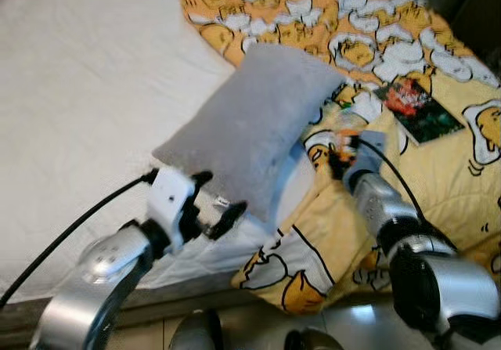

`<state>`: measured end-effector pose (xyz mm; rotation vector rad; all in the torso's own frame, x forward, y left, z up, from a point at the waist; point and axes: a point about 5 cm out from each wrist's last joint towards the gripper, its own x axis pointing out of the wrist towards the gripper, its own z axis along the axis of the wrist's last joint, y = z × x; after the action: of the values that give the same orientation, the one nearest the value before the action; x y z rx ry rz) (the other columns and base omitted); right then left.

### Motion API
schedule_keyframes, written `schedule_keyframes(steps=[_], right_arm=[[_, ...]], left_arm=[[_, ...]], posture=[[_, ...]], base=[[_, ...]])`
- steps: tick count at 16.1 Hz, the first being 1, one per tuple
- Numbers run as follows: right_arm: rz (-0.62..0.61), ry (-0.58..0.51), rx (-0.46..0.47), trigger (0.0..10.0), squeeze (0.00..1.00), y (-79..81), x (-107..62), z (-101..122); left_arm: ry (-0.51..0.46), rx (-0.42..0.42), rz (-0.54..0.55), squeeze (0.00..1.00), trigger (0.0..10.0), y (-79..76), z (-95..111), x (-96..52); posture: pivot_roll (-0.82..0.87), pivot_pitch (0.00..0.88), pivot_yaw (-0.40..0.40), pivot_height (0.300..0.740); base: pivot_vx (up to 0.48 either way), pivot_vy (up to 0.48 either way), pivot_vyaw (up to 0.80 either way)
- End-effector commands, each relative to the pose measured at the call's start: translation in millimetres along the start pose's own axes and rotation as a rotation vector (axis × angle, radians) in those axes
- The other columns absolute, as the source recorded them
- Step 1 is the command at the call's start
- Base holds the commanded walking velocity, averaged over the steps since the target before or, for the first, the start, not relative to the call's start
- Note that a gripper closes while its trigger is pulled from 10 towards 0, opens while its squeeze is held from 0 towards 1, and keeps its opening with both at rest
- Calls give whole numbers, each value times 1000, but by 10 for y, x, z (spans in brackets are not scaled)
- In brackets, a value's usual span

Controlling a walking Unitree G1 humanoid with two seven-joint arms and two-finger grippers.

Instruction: Clean up the room

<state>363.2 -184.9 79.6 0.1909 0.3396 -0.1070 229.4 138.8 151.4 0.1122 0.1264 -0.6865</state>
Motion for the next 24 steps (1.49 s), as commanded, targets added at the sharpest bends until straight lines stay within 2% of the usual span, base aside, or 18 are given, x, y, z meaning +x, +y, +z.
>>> schedule_keyframes(steps=[1, 2, 4, 5, 6, 8, 11, 14, 18, 19, 20, 21, 23, 24], right_arm=[[-39, -66, 47, 0, 0, -67, -23, 47], [-66, -167, 110, 10000, 0, -126, -118, 83], [-52, -362, 83, 10000, 0, -120, -437, 233], [-25, -410, 91, 10000, 0, -82, -546, 276], [49, -435, 61, 10000, 0, 40, -669, 295], [178, -375, -1, 10000, 0, 290, -799, 185], [204, -298, -25, 10000, 0, 350, -967, 84], [236, -216, -84, 10000, 0, 361, -1028, -4], [268, -191, -81, 10000, 0, 409, -1074, -7], [273, -187, -79, 10000, 0, 417, -1078, -10], [259, -175, -75, 10000, 0, 415, -1081, -20], [268, -171, -69, 10000, 0, 423, -1084, -21], [266, -186, -111, 10000, 0, 420, -1084, -9], [206, -206, -205, 10000, 0, 373, -1062, -19]], left_arm=[[10, 11, 26, 188, 10000, 7, -33, 25], [-2, 8, 73, 192, 10000, 21, -50, 60], [-13, -18, 139, 184, 10000, 39, -83, 96], [-16, -13, 169, 180, 10000, 56, -88, 116], [-25, -30, 215, 184, 10000, 81, -88, 131], [-41, -38, 312, 192, 10000, 160, -60, 183], [-55, -94, 395, 204, 10000, 248, -57, 228], [-24, -99, 454, 196, 10000, 309, -106, 221], [3, -121, 518, 188, 10000, 377, -166, 187], [11, -118, 518, 188, 10000, 381, -175, 189], [49, -46, 471, 176, 10000, 341, -195, 211], [30, -69, 459, 173, 10000, 311, -188, 224], [11, 5, 516, 192, 10000, 319, -177, 233], [-14, -49, 585, 200, 10000, 355, -195, 217]], posture=[[75, 8, 5, 740], [51, 0, 18, 740], [21, 0, 34, 740], [7, 0, 48, 740], [0, 0, 56, 740], [-18, 0, 78, 740], [-21, 0, 79, 740], [-21, 0, 63, 740], [-23, 0, 48, 740], [-23, 0, 45, 740], [-23, 0, 42, 740], [-23, 0, 39, 740], [-19, 0, 35, 740], [-22, 0, 32, 740]], base=[[0, 0, 0], [0, 0, 0], [0, 0, 0], [0, 0, 0], [0, 0, 800], [0, 0, 800], [0, 0, 798], [0, 0, 794], [0, 0, 794], [0, 0, 794], [0, 0, 794], [0, 0, 794], [0, 0, 794], [0, 0, 800]])
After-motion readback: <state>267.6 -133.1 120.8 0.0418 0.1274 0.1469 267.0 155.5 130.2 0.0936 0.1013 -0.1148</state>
